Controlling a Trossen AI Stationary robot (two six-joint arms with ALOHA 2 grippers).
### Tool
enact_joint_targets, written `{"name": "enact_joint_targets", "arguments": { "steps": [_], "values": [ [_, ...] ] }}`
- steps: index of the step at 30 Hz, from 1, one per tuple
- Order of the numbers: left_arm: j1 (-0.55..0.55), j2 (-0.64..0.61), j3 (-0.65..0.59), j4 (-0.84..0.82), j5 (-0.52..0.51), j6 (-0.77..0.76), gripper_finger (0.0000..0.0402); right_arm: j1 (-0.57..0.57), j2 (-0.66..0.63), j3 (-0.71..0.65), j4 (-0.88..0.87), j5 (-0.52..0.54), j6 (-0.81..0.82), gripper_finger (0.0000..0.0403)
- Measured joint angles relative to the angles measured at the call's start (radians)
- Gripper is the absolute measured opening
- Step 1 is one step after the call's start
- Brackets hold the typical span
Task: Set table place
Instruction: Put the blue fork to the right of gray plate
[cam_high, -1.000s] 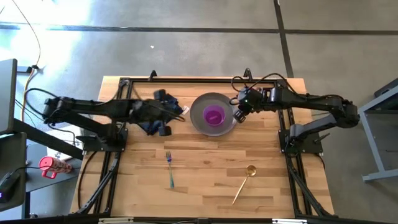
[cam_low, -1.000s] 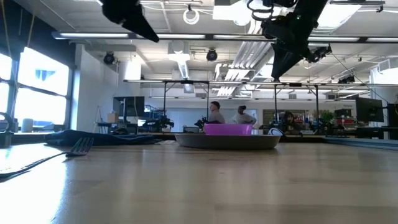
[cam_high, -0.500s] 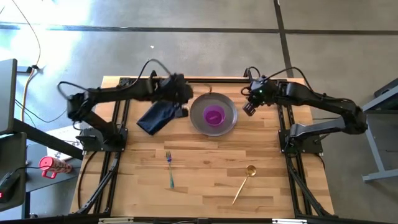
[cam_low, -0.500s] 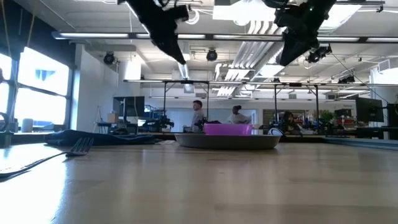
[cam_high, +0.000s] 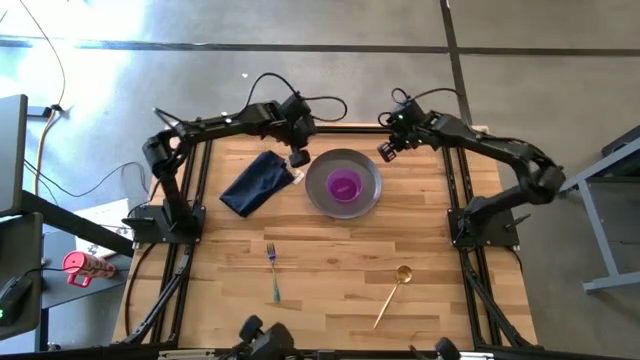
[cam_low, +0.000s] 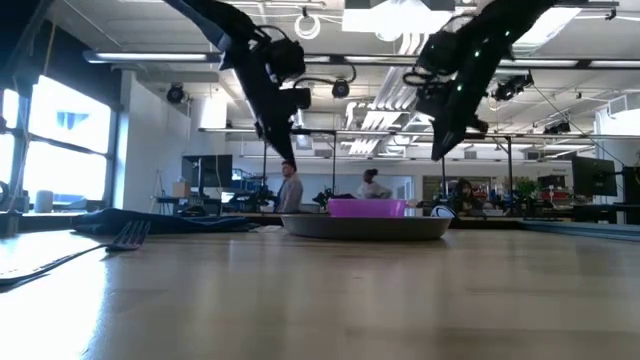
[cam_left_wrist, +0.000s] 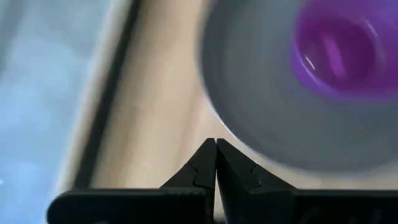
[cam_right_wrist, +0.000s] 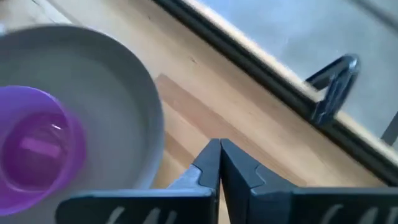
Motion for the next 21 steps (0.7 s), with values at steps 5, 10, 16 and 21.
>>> {"name": "enact_joint_targets", "arguments": {
  "steps": [5,10,16,21],
  "values": [
    [-0.062,-0.035,0.001,-0.112,-0.053,0.046,0.0000,0.034,0.015,0.000,0.037,-0.088,0.012,0.0000],
    [-0.224,-0.152,-0.003,-0.285,-0.165,-0.085,0.0000,0.111,-0.063,0.000,0.019,-0.093,0.049,0.0000],
    [-0.518,-0.268,-0.020,-0.453,-0.310,-0.543,0.0000,0.154,-0.157,0.000,-0.004,-0.083,0.055,0.0000],
    [-0.735,-0.280,-0.022,-0.579,-0.393,-0.980,0.0000,0.152,-0.200,0.000,-0.011,-0.078,0.035,0.0000]
  ]
}}
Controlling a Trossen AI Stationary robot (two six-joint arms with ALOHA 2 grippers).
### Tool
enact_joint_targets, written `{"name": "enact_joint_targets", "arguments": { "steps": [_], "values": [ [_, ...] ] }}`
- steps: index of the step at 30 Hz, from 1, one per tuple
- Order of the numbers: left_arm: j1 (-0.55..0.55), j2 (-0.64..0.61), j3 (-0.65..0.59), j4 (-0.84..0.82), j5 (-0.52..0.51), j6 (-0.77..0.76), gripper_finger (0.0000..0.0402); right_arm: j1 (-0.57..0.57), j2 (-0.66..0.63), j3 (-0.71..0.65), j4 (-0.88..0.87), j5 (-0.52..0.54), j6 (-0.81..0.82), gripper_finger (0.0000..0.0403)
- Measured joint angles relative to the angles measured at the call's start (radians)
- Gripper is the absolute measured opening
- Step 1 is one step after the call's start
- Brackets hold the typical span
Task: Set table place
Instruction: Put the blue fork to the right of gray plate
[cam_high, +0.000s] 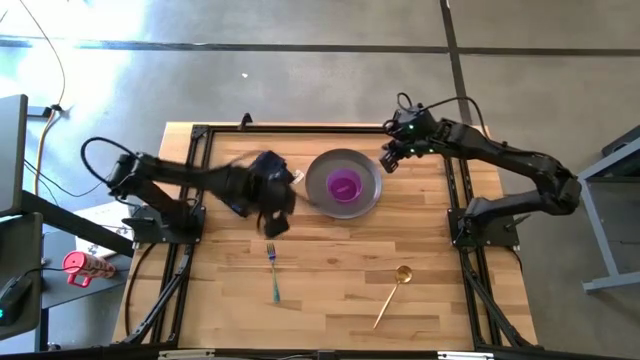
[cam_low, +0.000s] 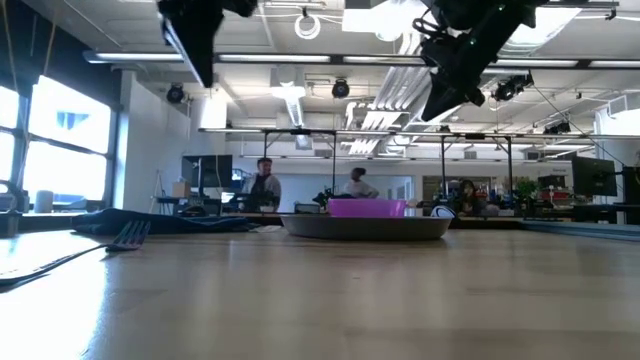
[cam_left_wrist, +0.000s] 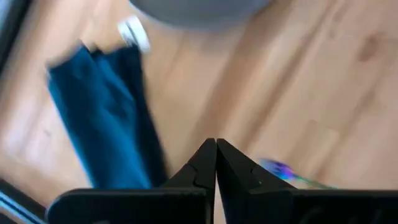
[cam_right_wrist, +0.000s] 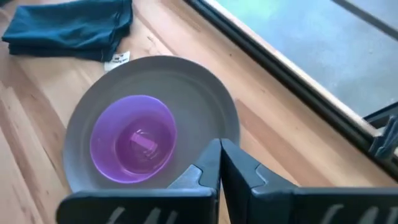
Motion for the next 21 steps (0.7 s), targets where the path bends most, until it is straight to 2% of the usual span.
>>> {"name": "enact_joint_targets", "arguments": {
  "steps": [4,8,13,21],
  "values": [
    [-0.129,0.020,0.000,-0.035,-0.009,-0.237,0.0000,-0.004,-0.006,0.000,-0.003,0.000,-0.037,0.0000],
    [-0.211,0.038,0.000,-0.060,-0.009,-0.369,0.0000,-0.004,-0.006,0.000,-0.030,-0.009,-0.066,0.0000],
    [-0.253,0.051,-0.001,-0.095,-0.008,-0.448,0.0001,0.000,-0.009,0.000,-0.095,-0.018,-0.076,0.0000],
    [-0.252,0.049,0.000,-0.093,0.011,-0.472,0.0006,0.001,-0.034,0.000,-0.136,-0.019,-0.068,0.0000]
  ]
}}
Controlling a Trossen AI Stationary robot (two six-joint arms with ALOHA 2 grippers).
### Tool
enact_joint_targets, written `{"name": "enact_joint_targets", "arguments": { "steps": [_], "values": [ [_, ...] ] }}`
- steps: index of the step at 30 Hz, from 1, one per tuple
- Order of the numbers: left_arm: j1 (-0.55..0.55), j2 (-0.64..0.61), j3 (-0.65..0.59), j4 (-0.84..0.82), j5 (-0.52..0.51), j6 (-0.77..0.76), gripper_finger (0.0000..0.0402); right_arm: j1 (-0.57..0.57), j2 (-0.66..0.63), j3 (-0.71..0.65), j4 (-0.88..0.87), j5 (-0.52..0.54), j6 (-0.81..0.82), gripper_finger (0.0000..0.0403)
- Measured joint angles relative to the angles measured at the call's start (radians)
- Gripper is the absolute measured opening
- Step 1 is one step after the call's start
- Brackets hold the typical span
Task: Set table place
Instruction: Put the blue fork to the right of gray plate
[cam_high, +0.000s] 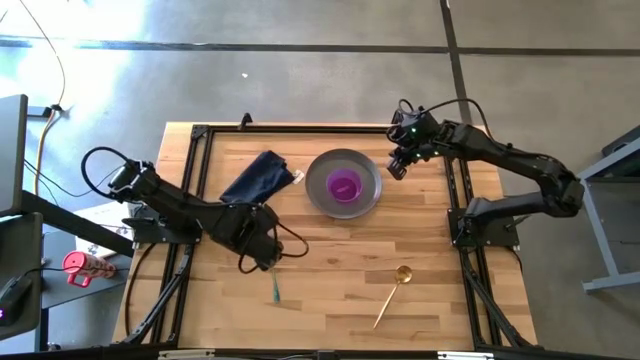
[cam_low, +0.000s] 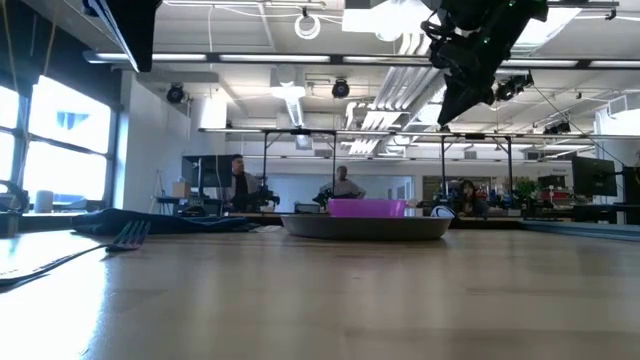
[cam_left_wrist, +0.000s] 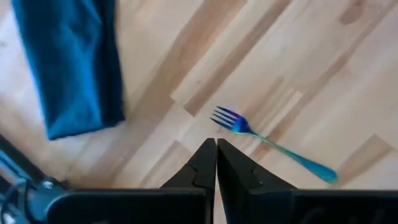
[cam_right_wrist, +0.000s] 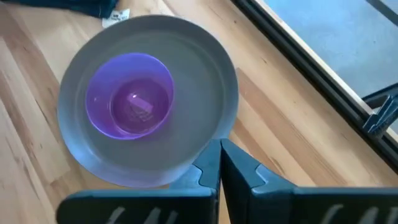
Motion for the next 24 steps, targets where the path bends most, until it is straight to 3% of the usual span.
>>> {"name": "enact_joint_targets", "arguments": {
  "steps": [13,18,24],
  "values": [
    [-0.068,0.181,0.000,0.040,0.115,-0.264,0.0120,-0.003,-0.050,0.001,0.001,0.034,0.010,0.0000],
    [-0.081,0.249,0.000,0.057,0.235,-0.348,0.0137,-0.003,-0.050,0.001,0.025,0.060,-0.010,0.0000],
    [-0.080,0.300,0.000,0.202,0.217,-0.591,0.0139,-0.024,-0.049,0.002,0.105,0.060,-0.149,0.0000]
  ]
}}
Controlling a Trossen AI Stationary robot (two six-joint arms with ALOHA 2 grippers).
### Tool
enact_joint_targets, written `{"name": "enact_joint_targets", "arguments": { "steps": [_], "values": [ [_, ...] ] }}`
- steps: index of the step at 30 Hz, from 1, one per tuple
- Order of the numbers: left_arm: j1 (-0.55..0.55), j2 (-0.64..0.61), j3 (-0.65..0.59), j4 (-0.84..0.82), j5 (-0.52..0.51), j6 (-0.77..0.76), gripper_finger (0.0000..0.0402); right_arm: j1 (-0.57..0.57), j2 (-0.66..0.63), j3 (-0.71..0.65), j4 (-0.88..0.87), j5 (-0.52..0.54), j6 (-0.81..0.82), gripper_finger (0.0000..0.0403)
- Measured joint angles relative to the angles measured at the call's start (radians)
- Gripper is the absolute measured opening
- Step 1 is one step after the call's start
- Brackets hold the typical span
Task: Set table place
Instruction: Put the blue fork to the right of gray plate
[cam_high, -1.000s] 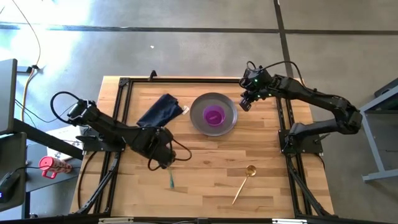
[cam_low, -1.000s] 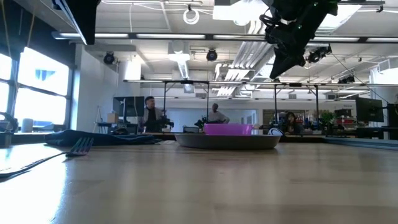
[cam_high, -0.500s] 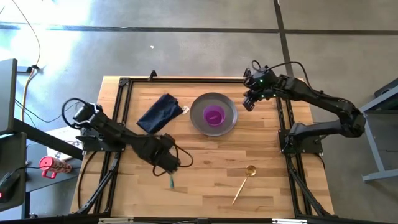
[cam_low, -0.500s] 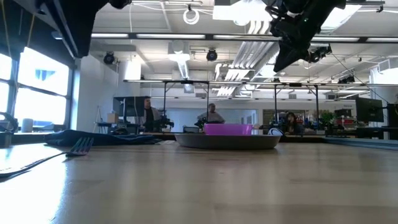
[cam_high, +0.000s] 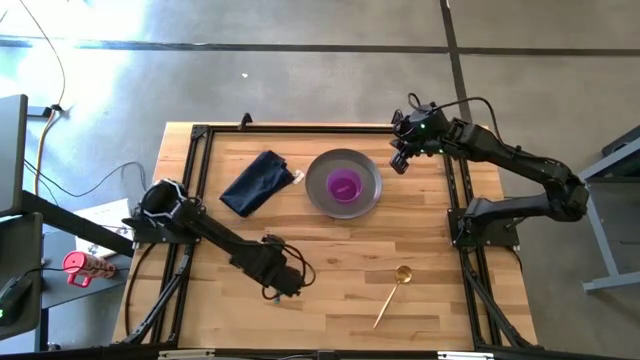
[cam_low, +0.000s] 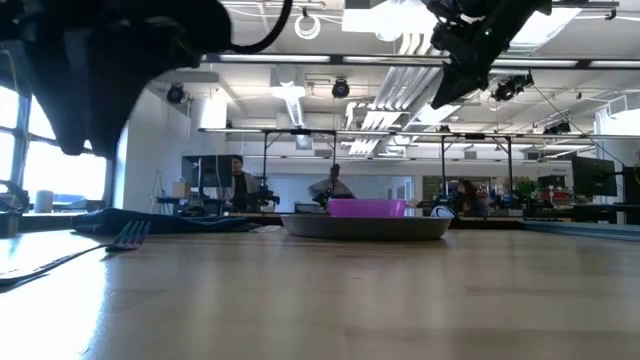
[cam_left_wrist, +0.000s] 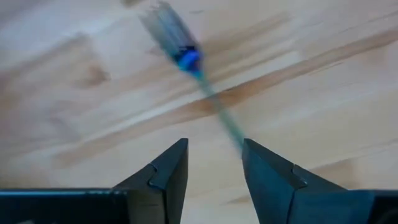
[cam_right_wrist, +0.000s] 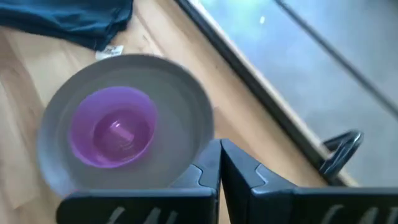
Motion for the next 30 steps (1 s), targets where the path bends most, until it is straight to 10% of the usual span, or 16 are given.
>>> {"name": "enact_joint_targets", "arguments": {
  "steps": [30],
  "values": [
    [-0.011,0.178,0.000,0.156,0.054,-0.253,0.0140,-0.085,0.001,0.101,-0.007,-0.147,-0.241,0.0000]
  ]
}}
